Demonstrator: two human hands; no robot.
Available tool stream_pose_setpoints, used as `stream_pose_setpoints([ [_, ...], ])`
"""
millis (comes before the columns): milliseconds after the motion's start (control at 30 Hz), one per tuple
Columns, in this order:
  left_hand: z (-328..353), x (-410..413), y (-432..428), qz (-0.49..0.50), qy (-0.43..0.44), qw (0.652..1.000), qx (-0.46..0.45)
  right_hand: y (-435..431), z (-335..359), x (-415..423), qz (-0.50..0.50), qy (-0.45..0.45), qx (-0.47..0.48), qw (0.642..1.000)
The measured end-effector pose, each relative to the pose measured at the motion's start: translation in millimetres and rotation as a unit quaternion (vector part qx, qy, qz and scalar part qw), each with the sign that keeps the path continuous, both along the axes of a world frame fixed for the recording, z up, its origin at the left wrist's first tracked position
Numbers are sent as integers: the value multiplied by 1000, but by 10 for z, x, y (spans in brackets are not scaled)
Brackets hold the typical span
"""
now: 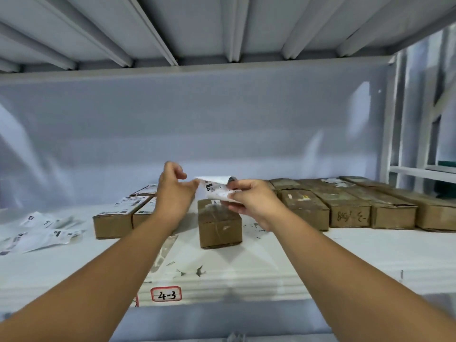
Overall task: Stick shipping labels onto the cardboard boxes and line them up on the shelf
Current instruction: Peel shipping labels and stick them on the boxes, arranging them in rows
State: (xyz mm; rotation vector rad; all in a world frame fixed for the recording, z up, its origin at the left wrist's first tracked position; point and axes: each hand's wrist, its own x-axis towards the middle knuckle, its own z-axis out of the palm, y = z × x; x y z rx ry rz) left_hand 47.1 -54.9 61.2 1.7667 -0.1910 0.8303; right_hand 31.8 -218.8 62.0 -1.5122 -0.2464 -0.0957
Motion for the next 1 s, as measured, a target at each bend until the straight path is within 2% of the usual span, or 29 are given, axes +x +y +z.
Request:
stream_pose_setpoints([
  [100, -150, 123, -7, -45, 9, 999, 10, 29, -120, 107, 13, -3, 27, 1000],
  [167, -214, 122, -12, -85, 17, 996, 14, 47, -168, 181, -1, -30, 8, 1000],
  [267, -355, 132, 38, -163, 35, 986, -17, 51, -199, 279, -42, -80, -32, 995],
  [367, -463, 185, 125, -210, 58, 975, -47, 70, -223, 339, -49, -90, -22, 995],
  [533, -475, 162, 104, -225, 40, 973, -30, 150, -332, 398, -39, -71, 28, 996],
  [700, -506, 98, 130, -217, 51, 975, -4, 199, -384, 418, -44, -100, -80, 991],
  [867, -492, 79, 90, -205, 60, 977, -4, 170, -394, 385, -41, -93, -48, 994],
  [1000, -497, 72, 107, -207, 68, 976, -18, 158, -388, 344, -36, -116, -59, 991],
])
